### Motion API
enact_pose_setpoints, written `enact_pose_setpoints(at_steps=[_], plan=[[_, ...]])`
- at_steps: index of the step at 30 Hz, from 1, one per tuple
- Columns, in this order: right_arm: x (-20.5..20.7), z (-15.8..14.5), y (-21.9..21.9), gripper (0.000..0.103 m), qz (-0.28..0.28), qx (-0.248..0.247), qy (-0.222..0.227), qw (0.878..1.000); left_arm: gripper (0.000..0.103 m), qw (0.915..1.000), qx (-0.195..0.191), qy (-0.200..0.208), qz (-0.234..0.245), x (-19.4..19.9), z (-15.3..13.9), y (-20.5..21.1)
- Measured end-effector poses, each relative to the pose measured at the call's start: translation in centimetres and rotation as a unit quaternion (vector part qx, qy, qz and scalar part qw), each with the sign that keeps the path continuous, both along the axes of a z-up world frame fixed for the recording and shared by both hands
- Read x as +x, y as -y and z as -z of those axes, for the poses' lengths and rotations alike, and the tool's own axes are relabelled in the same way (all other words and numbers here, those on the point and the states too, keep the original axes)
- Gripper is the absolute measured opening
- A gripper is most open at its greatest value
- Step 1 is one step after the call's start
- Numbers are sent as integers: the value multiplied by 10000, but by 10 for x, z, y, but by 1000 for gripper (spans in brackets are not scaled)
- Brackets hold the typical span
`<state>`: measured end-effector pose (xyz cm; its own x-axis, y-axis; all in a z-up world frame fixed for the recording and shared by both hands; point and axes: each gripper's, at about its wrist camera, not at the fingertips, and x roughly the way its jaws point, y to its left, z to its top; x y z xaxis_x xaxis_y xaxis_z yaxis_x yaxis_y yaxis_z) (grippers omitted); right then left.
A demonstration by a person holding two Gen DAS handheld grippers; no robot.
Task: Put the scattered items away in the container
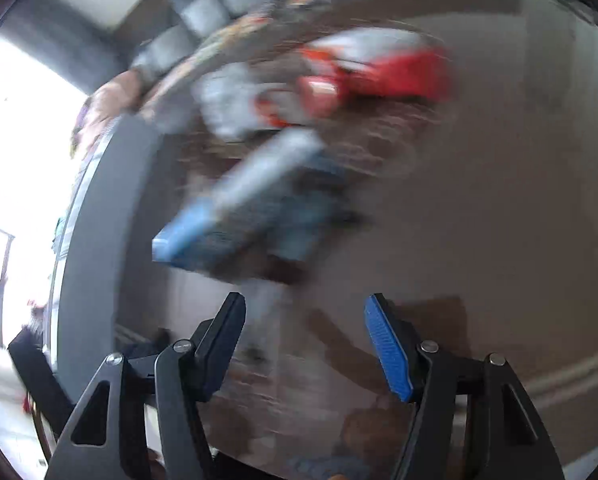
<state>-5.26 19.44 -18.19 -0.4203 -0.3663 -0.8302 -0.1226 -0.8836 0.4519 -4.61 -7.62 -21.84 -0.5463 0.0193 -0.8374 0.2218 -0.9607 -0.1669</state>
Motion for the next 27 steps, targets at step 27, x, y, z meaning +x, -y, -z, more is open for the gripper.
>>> enact_pose_setpoints(at_steps=[27], plan=[[-9, -15, 11, 63, 37, -182, 371, 9991, 95, 9998, -140, 70, 139, -1, 1, -6]])
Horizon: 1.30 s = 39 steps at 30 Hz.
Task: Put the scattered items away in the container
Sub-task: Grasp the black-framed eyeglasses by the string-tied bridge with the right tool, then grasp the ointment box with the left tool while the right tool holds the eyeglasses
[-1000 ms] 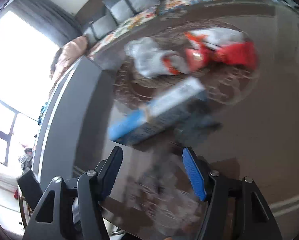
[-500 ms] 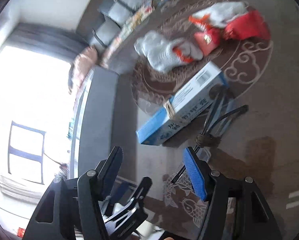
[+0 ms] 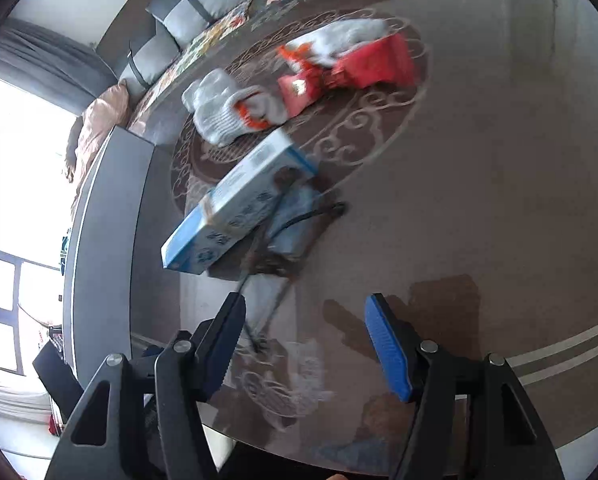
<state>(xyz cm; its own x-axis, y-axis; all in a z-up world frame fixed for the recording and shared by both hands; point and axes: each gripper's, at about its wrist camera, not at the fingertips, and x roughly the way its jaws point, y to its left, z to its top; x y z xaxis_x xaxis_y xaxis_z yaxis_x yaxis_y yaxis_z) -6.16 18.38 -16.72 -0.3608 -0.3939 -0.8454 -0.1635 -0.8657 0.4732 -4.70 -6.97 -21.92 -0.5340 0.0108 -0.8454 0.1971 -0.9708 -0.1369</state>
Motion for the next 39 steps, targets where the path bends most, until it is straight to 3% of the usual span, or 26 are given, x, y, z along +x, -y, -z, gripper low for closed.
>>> enact_pose_setpoints(at_steps=[2, 3, 5, 11, 13, 14, 15, 20, 23, 26, 27, 29, 34, 37, 39], plan=[[-10, -2, 19, 63, 38, 370, 104, 9993, 95, 10000, 8, 2, -28, 0, 0, 2], [-18, 1, 30, 63, 71, 713, 387, 9967, 95, 10000, 9, 3, -29, 0, 0, 2], [-27, 8, 45, 64, -33, 781, 765, 9940, 95, 10000, 8, 5, -23, 0, 0, 2], [-29, 8, 65, 61, -365, 1525, 299, 9872, 95, 10000, 67, -21, -13, 0, 0, 4], [-23, 6, 63, 42, -478, 1709, 192, 9839, 95, 10000, 68, -24, -12, 0, 0, 4], [-18, 5, 58, 18, -512, 1667, 164, 9846, 95, 10000, 62, -21, -9, 0, 0, 4], [-13, 3, 50, 10, -519, 1631, 166, 9851, 95, 10000, 63, -18, 1, 0, 0, 4], [4, 1, 7, 5, -656, 1554, 172, 9855, 95, 9994, 225, -29, 267, -2, -1, -1], [12, 2, -14, 6, -826, 1508, 105, 9851, 95, 9943, 273, -22, 1027, -10, -3, -17], [18, 4, -24, 13, -966, 1500, 22, 9840, 95, 9799, -352, -216, 1952, -17, -16, -42], [18, 5, -24, 24, -992, 1553, -12, 9829, 95, 9712, -651, -319, 2270, -19, -22, -51], [17, 7, -21, 34, -1042, 1603, -92, 9815, 95, 9503, -1177, -489, 2840, -26, -35, -68], [13, 13, -6, 46, -1121, 1505, -305, 9818, 95, 9020, -1963, -610, 3796, -60, -50, -99], [12, 15, -3, 48, -1128, 1522, -367, 9812, 95, 8913, -1956, -289, 4080, -89, -40, -106], [10, 16, 1, 48, -1125, 1556, -393, 9806, 95, 8899, -1917, -121, 4138, -100, -30, -107]])
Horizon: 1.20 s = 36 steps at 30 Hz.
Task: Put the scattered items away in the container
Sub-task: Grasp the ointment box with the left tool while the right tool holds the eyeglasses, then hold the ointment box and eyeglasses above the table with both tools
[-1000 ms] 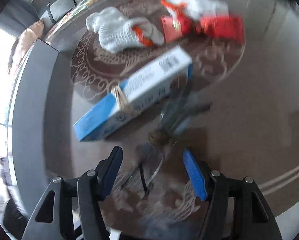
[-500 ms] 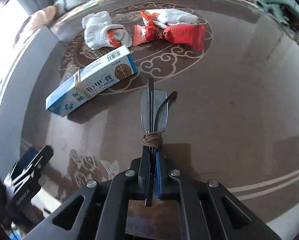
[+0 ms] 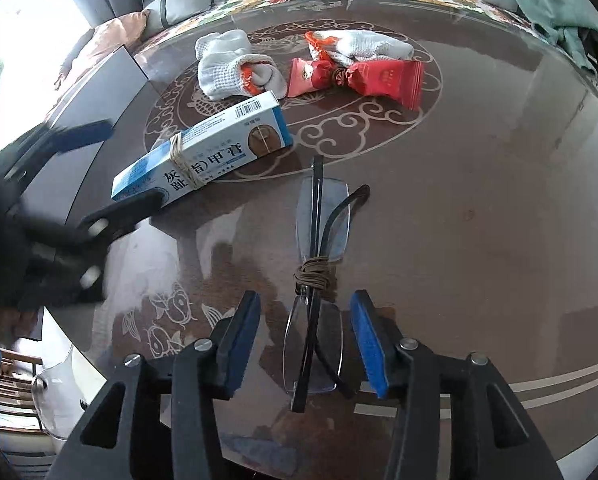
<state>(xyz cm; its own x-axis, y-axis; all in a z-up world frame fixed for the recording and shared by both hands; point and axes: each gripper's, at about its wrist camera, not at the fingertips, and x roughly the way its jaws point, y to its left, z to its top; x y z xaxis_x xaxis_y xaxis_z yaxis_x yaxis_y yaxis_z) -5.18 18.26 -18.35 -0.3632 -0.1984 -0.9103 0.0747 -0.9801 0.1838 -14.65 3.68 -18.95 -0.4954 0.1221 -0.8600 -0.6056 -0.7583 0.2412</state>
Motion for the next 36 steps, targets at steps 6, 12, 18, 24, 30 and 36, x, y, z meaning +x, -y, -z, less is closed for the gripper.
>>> enact_pose_setpoints(at_steps=[6, 12, 18, 24, 30, 36], plan=[[6, 2, 12, 58, -151, 330, -176, 9992, 61, 9987, 251, 425, 101, -11, 15, 0], [17, 6, 23, 66, -319, 627, -557, 9960, 21, 9942, 580, 894, -102, -2, 19, 4], [27, 7, 10, 65, -366, 157, -1033, 9939, 21, 9859, 1050, 1019, -818, 34, 17, 20], [29, 4, -5, 65, -179, -145, -997, 9947, 21, 9734, 1355, 981, -1564, 70, 20, 33], [33, 4, -7, 65, -123, 19, -953, 9954, 21, 9675, 1359, 904, -1930, 75, 24, 31], [25, 5, -1, 64, -28, 263, -940, 9952, 21, 9641, 1301, 873, -2145, 69, 26, 29]])
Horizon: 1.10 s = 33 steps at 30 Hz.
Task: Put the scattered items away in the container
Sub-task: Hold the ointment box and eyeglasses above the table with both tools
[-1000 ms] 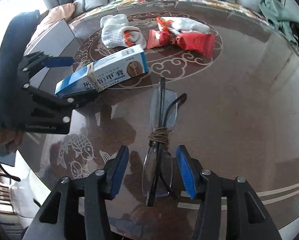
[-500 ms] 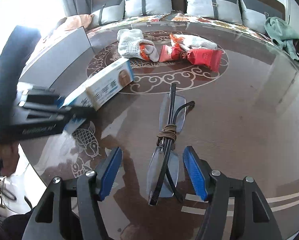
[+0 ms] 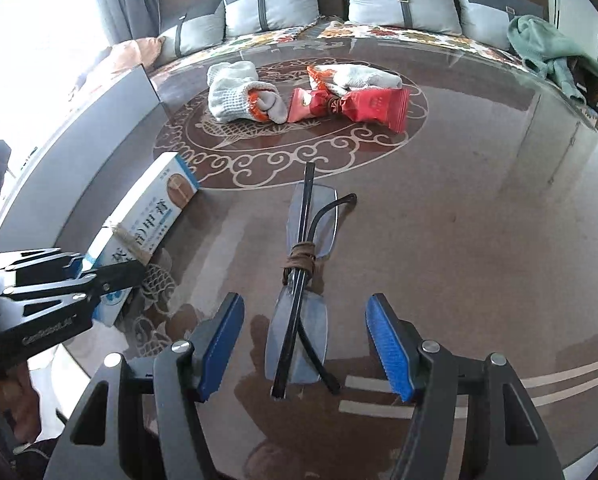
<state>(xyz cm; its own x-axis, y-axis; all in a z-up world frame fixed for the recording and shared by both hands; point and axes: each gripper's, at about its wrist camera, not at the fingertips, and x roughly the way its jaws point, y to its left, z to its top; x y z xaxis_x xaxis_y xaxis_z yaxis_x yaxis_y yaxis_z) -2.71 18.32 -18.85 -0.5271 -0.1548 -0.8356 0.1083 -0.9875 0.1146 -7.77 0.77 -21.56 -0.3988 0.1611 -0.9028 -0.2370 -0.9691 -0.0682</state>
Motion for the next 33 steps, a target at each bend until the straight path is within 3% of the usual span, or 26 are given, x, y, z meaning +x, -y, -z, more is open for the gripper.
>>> enact_pose_setpoints(at_steps=[8, 15, 33], plan=[[6, 4, 15, 64, -117, 443, -131, 9989, 21, 9999, -119, -8, -44, 3, 0, -3], [10, 5, 15, 65, 116, 610, -171, 9979, 21, 9995, -304, -7, -116, 4, 0, -8], [18, 7, 11, 65, 319, 508, -387, 9974, 21, 9991, -353, -16, -250, 5, 1, -10]])
